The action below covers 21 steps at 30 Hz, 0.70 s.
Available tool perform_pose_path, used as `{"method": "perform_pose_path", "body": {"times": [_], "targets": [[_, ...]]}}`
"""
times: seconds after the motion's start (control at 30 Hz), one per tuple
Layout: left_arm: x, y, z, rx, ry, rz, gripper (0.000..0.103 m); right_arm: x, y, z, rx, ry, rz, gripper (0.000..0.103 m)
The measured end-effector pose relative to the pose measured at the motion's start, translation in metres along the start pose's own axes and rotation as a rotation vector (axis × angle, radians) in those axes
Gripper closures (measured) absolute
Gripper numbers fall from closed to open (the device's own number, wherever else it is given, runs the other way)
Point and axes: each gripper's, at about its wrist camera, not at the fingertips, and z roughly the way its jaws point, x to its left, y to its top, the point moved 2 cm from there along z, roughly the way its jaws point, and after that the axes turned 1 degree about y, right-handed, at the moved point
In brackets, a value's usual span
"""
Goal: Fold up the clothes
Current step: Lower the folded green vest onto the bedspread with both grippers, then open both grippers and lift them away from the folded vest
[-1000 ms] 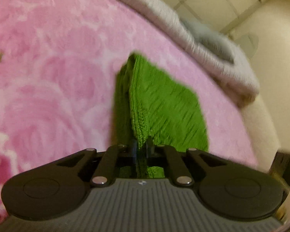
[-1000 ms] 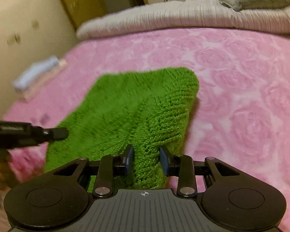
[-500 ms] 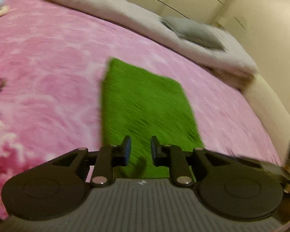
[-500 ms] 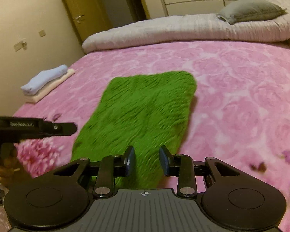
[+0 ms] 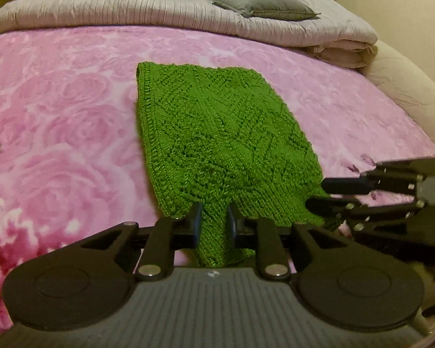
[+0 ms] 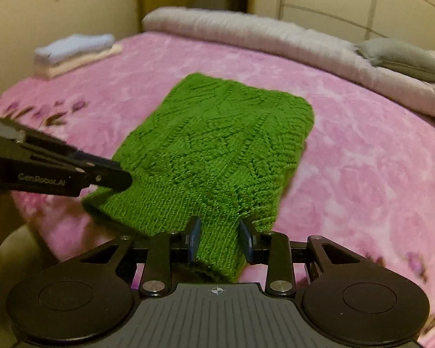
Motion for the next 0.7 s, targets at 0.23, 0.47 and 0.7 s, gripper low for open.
{"method": "perform_pose_path", "body": {"times": [0.23,0.47,0.7], "targets": [[0.008,0.056,0.011,-0.081,-0.029,0.011,0.090,-0.048,0.051,0.003,-0.108,0.002,0.186,0.069],[0.007,0.056,0.064,-0.027,0.008,0.081,0.086,-0.061,0.043,0.060,-0.066,0.005,0.226,0.070],[0.034,0.093,0.055,-0.087,-0.024,0.006,0.090,-0.086,0.070,0.047,-0.082,0.052,0.245,0.069]]}}
